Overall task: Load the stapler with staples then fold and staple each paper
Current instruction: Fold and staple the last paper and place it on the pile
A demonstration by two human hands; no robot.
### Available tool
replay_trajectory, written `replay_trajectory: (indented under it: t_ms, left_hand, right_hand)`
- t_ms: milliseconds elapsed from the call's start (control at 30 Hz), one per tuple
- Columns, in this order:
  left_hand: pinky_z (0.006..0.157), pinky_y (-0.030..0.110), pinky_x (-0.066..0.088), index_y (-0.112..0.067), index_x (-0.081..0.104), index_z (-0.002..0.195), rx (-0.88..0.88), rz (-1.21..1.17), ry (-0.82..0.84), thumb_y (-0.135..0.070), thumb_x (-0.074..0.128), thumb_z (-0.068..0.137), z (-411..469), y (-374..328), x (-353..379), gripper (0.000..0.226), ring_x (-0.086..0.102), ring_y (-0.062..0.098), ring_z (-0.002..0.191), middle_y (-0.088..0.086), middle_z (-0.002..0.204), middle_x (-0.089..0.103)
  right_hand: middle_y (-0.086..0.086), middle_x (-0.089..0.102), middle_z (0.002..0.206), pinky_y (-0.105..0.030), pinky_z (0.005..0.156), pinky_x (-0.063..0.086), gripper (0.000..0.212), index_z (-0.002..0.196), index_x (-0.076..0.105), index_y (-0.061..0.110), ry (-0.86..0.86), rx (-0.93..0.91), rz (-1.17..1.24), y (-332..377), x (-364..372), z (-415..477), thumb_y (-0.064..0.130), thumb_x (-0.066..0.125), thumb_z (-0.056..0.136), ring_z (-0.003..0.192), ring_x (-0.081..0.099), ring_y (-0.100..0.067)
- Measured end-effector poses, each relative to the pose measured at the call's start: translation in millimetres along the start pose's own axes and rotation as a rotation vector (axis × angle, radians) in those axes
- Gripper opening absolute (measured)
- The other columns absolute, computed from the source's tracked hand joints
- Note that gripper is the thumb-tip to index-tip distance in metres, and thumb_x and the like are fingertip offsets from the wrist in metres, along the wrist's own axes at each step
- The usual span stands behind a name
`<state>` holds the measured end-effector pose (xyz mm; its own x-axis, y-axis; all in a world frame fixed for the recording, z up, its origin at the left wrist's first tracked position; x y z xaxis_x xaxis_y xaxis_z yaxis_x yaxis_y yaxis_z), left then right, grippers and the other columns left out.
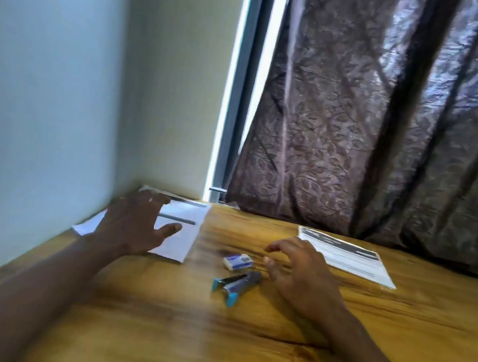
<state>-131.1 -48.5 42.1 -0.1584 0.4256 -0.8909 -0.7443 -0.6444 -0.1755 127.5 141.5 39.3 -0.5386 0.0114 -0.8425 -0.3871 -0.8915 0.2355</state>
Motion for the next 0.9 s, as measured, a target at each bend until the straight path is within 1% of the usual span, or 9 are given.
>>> replay_trajectory:
  t_ms: [167, 267, 333, 400, 467, 533, 700, 800, 900]
  left_hand:
    - [0.113, 0.051, 0.032, -0.031, 0.038, 0.15, -0.158, -0.004, 0.173, -0.076, 0.039, 0.093, 6.6, 38.2, 16.5, 0.072, 0.037, 0.025, 0.146, 0.002, 0.16, 0.038]
    - [0.118, 0.057, 0.024, -0.029, 0.034, 0.154, -0.192, -0.017, 0.204, -0.077, 0.037, 0.092, 9.8, 39.0, 25.1, 0.078, 0.024, 0.031, 0.152, 0.007, 0.167, 0.026]
    - [0.12, 0.061, 0.019, -0.028, 0.031, 0.156, -0.224, -0.023, 0.221, -0.078, 0.037, 0.091, 12.6, 37.5, 28.5, 0.082, 0.013, 0.038, 0.154, 0.01, 0.169, 0.016]
    - [0.121, 0.063, 0.013, -0.026, 0.028, 0.157, -0.248, -0.007, 0.226, -0.078, 0.035, 0.092, 15.9, 37.5, 30.9, 0.083, 0.006, 0.044, 0.154, 0.011, 0.171, 0.009]
    - [0.121, 0.064, 0.011, -0.026, 0.027, 0.158, -0.269, 0.006, 0.224, -0.078, 0.034, 0.092, 19.7, 38.4, 33.1, 0.085, 0.006, 0.047, 0.154, 0.011, 0.17, 0.01]
    - [0.121, 0.065, 0.01, -0.024, 0.028, 0.157, -0.295, 0.004, 0.243, -0.08, 0.034, 0.091, 21.6, 38.7, 35.3, 0.087, 0.011, 0.048, 0.153, 0.013, 0.168, 0.016]
    - [0.119, 0.066, 0.013, -0.021, 0.032, 0.154, -0.308, -0.002, 0.289, -0.076, 0.036, 0.091, 23.1, 37.1, 38.0, 0.085, 0.018, 0.05, 0.15, 0.014, 0.165, 0.024]
    - [0.118, 0.064, 0.019, -0.022, 0.037, 0.151, -0.305, -0.038, 0.258, -0.07, 0.044, 0.09, 21.8, 36.9, 33.5, 0.078, 0.024, 0.049, 0.148, 0.014, 0.164, 0.024]
    - [0.117, 0.059, 0.023, -0.02, 0.037, 0.149, -0.304, -0.087, 0.211, -0.065, 0.047, 0.09, 20.8, 36.8, 30.8, 0.074, 0.029, 0.043, 0.147, 0.014, 0.162, 0.027]
  right_hand:
    - [0.013, 0.069, 0.094, -0.034, 0.086, 0.052, 0.025, 0.105, 0.07, 0.028, 0.029, 0.075, 0.119, 48.0, 30.9, 56.0, 0.041, 0.062, 0.086, 0.094, 0.063, -0.013]
    - [0.003, 0.072, 0.092, -0.032, 0.08, 0.053, 0.018, 0.098, 0.074, 0.019, 0.06, 0.184, 0.211, 79.5, 50.9, 94.2, 0.03, 0.066, 0.086, 0.089, 0.066, -0.018]
    - [-0.004, 0.073, 0.097, -0.034, 0.081, 0.053, 0.021, 0.097, 0.074, 0.012, 0.101, 0.246, 0.25, 97.5, 66.8, 115.3, 0.027, 0.064, 0.087, 0.092, 0.066, -0.022]
    - [-0.009, 0.067, 0.115, -0.035, 0.091, 0.051, 0.038, 0.117, 0.067, 0.007, 0.22, 0.321, 0.256, 115.7, 86.2, 130.5, 0.032, 0.062, 0.088, 0.11, 0.062, -0.028]
    - [-0.012, 0.052, 0.143, -0.035, 0.1, 0.045, 0.065, 0.145, 0.045, 0.009, 0.369, 0.397, 0.166, 132.9, 103.4, 137.1, 0.045, 0.058, 0.092, 0.13, 0.051, -0.032]
    - [-0.012, 0.045, 0.152, -0.038, 0.104, 0.044, 0.077, 0.152, 0.034, 0.012, 0.421, 0.4, 0.004, 145.2, 114.3, 139.9, 0.057, 0.052, 0.092, 0.136, 0.046, -0.034]
    - [-0.012, 0.051, 0.143, -0.043, 0.104, 0.042, 0.067, 0.141, 0.043, 0.019, 0.298, 0.427, -0.086, 156.2, 127.1, 138.8, 0.053, 0.061, 0.086, 0.132, 0.044, -0.035]
    - [-0.01, 0.057, 0.134, -0.037, 0.098, 0.048, 0.057, 0.136, 0.049, 0.019, 0.115, 0.494, 0.161, 152.2, 125.6, 142.3, 0.031, 0.067, 0.083, 0.123, 0.053, -0.032]
    - [-0.008, 0.061, 0.124, -0.034, 0.092, 0.052, 0.044, 0.127, 0.06, 0.019, -0.03, 0.613, 0.604, 140.6, 117.4, 147.4, 0.008, 0.065, 0.084, 0.113, 0.059, -0.028]
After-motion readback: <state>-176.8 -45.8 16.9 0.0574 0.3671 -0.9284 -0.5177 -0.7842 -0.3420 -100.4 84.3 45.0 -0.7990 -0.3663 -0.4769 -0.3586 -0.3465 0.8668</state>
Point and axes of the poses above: each hand's wrist, its own z-axis towards the middle knuckle, its own x-axis out of the palm, y = z × x, the point moved 2 cm from there along z, towards the middle knuckle
